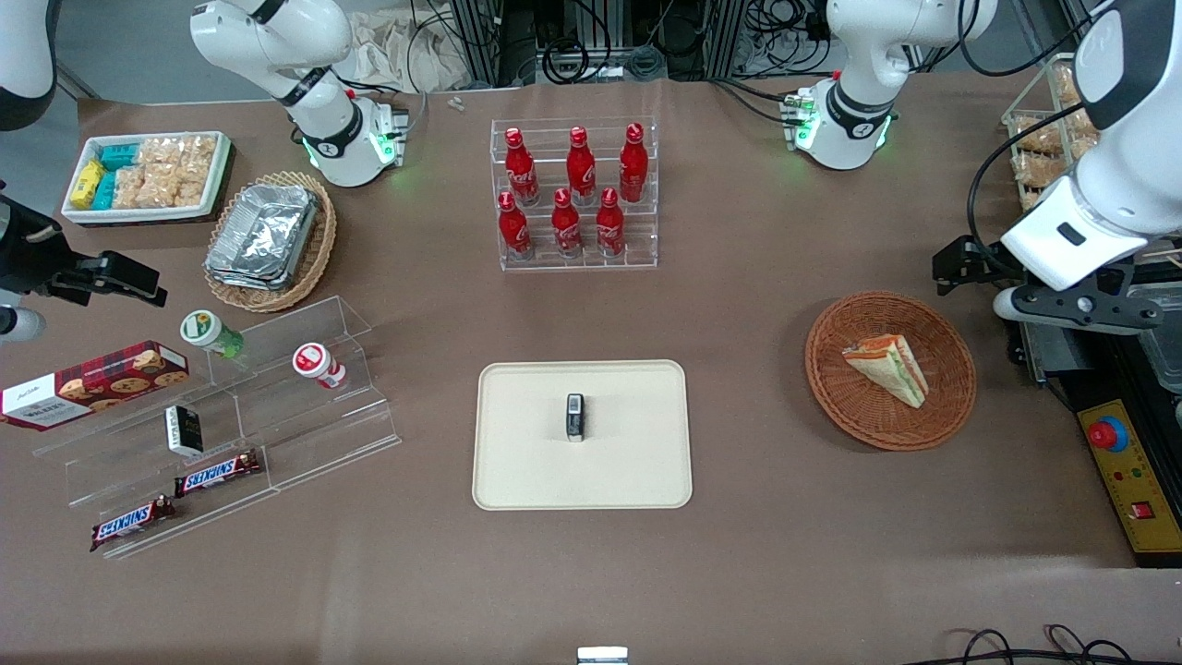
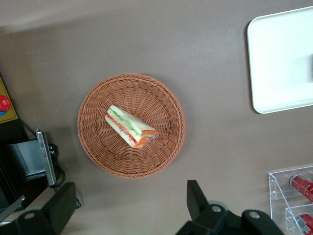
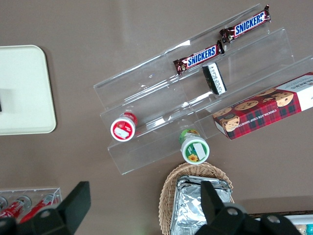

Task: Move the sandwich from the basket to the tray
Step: 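Move the open left gripper down over the wrapped sandwich in the basket, then close the left gripper on the wrapped sandwich, then lift the sandwich out of the basket with the left gripper, then carry the sandwich over the cream tray beside the black box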

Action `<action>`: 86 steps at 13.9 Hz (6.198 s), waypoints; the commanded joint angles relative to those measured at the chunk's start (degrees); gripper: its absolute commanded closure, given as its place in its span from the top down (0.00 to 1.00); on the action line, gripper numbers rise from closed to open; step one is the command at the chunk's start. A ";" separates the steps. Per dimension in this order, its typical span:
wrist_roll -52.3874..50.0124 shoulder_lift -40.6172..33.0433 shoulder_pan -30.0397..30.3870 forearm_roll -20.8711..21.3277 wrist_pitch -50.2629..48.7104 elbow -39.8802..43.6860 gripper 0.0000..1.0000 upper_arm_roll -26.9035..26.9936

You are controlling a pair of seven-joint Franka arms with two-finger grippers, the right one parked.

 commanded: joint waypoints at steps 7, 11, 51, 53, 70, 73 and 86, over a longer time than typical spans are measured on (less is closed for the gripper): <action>-10.27 0.83 0.00 1.74 -1.79 -0.23 1.00 0.51; -18.91 -4.43 0.61 2.01 9.96 -13.83 1.00 1.21; -66.38 13.31 0.00 2.10 53.32 -38.04 0.00 4.99; -66.21 12.87 0.00 2.10 52.89 -37.78 0.00 4.99; -43.80 11.89 -0.96 3.07 -3.90 8.97 0.00 -12.47; -43.80 20.67 -2.54 3.07 -1.10 12.76 0.00 -20.65; -43.18 44.06 -10.55 11.94 32.30 13.29 0.00 -21.29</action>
